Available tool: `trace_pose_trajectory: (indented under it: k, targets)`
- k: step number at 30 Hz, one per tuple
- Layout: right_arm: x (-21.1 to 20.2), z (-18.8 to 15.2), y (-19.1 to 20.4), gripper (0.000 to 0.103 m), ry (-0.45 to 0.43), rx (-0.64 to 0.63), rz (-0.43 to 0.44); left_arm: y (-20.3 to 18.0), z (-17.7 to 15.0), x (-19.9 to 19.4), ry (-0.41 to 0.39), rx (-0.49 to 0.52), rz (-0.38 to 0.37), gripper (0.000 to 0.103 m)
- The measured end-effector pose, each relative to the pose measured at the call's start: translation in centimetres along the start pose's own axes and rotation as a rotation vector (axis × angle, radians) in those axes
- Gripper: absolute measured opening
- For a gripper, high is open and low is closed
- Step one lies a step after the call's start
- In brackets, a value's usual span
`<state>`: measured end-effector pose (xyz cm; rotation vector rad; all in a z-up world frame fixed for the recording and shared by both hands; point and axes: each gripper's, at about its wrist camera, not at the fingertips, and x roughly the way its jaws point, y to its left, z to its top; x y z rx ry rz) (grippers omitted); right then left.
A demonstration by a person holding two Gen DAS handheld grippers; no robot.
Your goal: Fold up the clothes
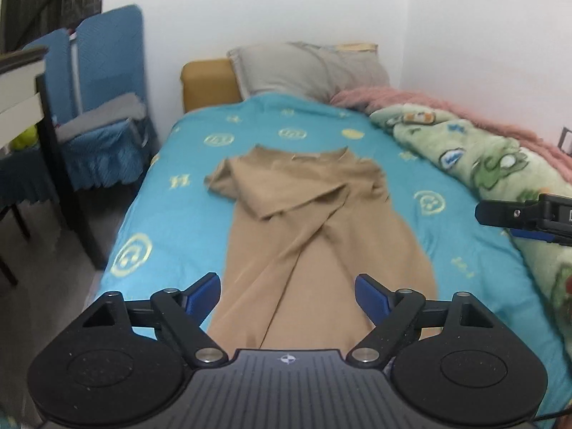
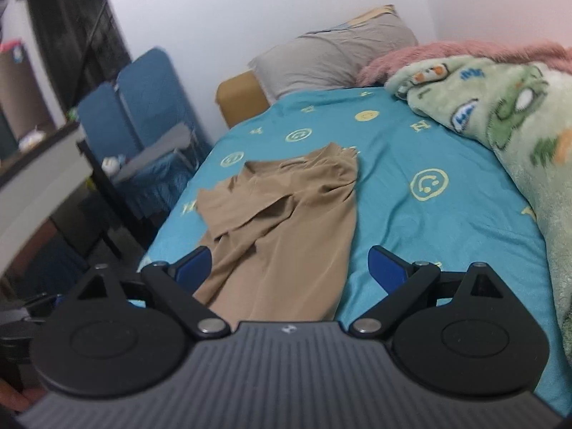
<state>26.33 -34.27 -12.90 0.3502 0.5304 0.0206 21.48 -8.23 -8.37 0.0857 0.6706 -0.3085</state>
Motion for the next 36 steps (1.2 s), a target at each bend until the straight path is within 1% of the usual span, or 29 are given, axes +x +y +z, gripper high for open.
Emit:
trace_pose_trajectory:
  k: [1, 3, 4, 6, 9, 10, 11, 12, 14, 17, 18, 20, 22, 24, 25, 26, 28, 29, 31, 32, 33, 35, 36]
  targets:
    - [0.0, -0.3, 0.6, 0.096, 0.006, -0.024, -0.004, 0.4, -0.1, -0.5, 0.001, -0.012, -0.013, 0.084]
    - [-0.1, -0.8, 1.8, 0.095, 0.018, -0.073, -0.011, 1.5, -0.1, -1.5, -0.026, -0.036, -0.070, 0.085]
    - [0.1, -0.8, 2.2, 0.095, 0.022, -0.073, 0.000, 2.1, -0.2, -2.0, -0.045, -0.037, -0.085, 0.085]
    - [0.6, -0.9, 3.1, 0.095, 0.029, -0.067, 0.026, 3.2, -0.2, -2.0, -0.082, -0.030, -0.079, 0.086]
    - [2.5, -0.7, 4.6, 0.094, 0.042, -0.071, 0.054, 5.4, -0.4, -1.3, -0.087, -0.050, -0.058, 0.086]
    - [3.6, -0.5, 5.5, 0.089, 0.050, -0.095, 0.057, 6.3, -0.4, -1.1, -0.086, -0.073, -0.052, 0.086]
    - [4.9, -0.3, 6.4, 0.079, 0.065, -0.122, 0.053, 7.3, -0.4, -0.9, -0.085, -0.097, -0.046, 0.086]
    - [6.2, -0.1, 7.3, 0.078, 0.080, -0.148, 0.049, 8.3, -0.4, -1.0, -0.087, -0.129, -0.049, 0.086]
    - [9.1, 0.4, 8.9, 0.078, 0.120, -0.163, 0.032, 10.4, -0.6, -1.1, -0.090, -0.192, -0.054, 0.086]
    - [13.7, 0.9, 11.3, 0.078, 0.155, -0.177, 0.052, 12.9, -1.0, -1.3, -0.104, -0.247, -0.061, 0.086]
    - [15.3, 0.9, 12.4, 0.078, 0.157, -0.222, 0.042, 13.6, -1.2, -1.2, -0.106, -0.267, -0.058, 0.086]
    - [18.2, 0.8, 14.3, 0.078, 0.155, -0.313, 0.023, 14.7, -1.5, -0.3, -0.074, -0.322, -0.058, 0.086]
    - [21.0, 0.5, 15.8, 0.076, 0.149, -0.398, 0.010, 15.4, -1.9, 0.8, -0.026, -0.399, -0.106, 0.086]
    - [23.2, 0.2, 16.4, 0.076, 0.164, -0.432, 0.008, 15.5, -2.3, 1.6, 0.003, -0.423, -0.175, 0.086]
    - [24.1, 0.0, 16.7, 0.076, 0.171, -0.462, 0.004, 15.5, -2.3, 2.0, 0.003, -0.414, -0.170, 0.086]
    - [25.0, -0.2, 16.8, 0.076, 0.175, -0.498, -0.028, 15.4, -2.4, 2.3, 0.003, -0.404, -0.165, 0.086]
    - [26.6, -0.7, 16.9, 0.063, 0.182, -0.570, -0.099, 15.0, -2.4, 3.1, 0.016, -0.380, -0.160, 0.086]
    - [27.0, -0.5, 16.6, 0.056, 0.178, -0.560, -0.117, 14.9, -2.4, 3.5, 0.024, -0.382, -0.169, 0.086]
    - [27.7, 0.1, 15.8, 0.044, 0.167, -0.530, -0.148, 15.1, -2.6, 4.0, 0.036, -0.398, -0.188, 0.086]
    - [27.8, 0.4, 15.4, 0.028, 0.167, -0.511, -0.147, 15.2, -2.7, 4.2, 0.041, -0.406, -0.196, 0.086]
    - [27.7, 0.9, 15.1, 0.018, 0.164, -0.488, -0.146, 15.3, -2.8, 4.4, 0.045, -0.413, -0.204, 0.086]
    - [26.9, 2.2, 14.5, 0.013, 0.129, -0.421, -0.104, 15.1, -3.0, 4.8, 0.047, -0.421, -0.206, 0.086]
    - [26.2, 3.0, 14.3, 0.011, 0.093, -0.386, -0.086, 15.0, -3.0, 5.0, 0.046, -0.420, -0.202, 0.086]
